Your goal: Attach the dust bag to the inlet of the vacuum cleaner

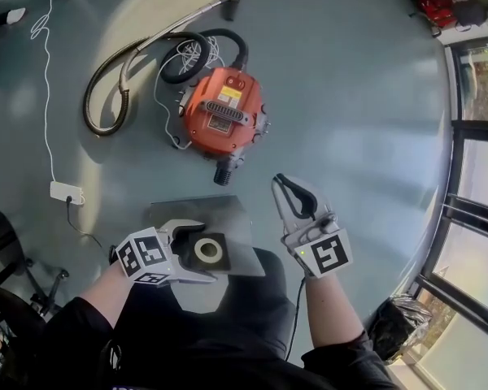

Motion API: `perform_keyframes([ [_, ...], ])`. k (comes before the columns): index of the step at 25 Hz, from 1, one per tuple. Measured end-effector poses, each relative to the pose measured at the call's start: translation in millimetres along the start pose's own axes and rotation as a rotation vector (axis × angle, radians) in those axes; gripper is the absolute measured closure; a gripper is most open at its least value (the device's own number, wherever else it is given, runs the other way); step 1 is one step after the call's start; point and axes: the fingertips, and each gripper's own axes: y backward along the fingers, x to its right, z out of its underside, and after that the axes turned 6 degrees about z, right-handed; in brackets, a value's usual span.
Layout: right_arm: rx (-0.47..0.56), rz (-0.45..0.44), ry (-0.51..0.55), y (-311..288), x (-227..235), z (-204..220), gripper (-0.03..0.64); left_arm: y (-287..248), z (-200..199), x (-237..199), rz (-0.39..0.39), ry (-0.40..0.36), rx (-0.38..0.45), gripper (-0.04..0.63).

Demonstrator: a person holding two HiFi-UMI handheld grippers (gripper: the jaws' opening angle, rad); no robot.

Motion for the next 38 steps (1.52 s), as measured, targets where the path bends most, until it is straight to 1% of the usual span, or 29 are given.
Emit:
perform_keyframes([
  [4, 0.013, -0.001, 0.007, -14, 6, 28, 0.611, -18, 23, -39, 0.033, 0.032, -0.017, 0.028],
  [9, 0.036, -0.001, 0.005, -27, 15, 62, 0.611, -42, 47, -83, 0.065, 0.066, -0.001, 0.028],
  [14, 0.054, -0.015, 0.028, -45, 20, 96, 0.611, -55, 66, -132, 0.082, 0.093, 0.025, 0.028],
  [17, 0.075, -0.035, 0.056, -57, 20, 110, 0.611, -62, 80, -150, 0.109, 0.112, 0.033, 0.028],
  [21, 0.104, -0.048, 0.084, -71, 25, 124, 0.607, -67, 94, -175, 0.134, 0.14, 0.024, 0.028],
  [26, 0.151, -0.047, 0.139, -86, 34, 138, 0.606, -67, 92, -200, 0.161, 0.163, 0.039, 0.028],
  [31, 0.181, -0.058, 0.195, -99, 38, 146, 0.6, -66, 79, -223, 0.177, 0.221, 0.089, 0.028],
  [35, 0.17, -0.076, 0.246, -111, 45, 154, 0.58, -68, 69, -242, 0.168, 0.252, 0.103, 0.028],
  [38, 0.153, -0.104, 0.259, -121, 52, 158, 0.533, -67, 60, -247, 0.187, 0.288, 0.123, 0.028],
])
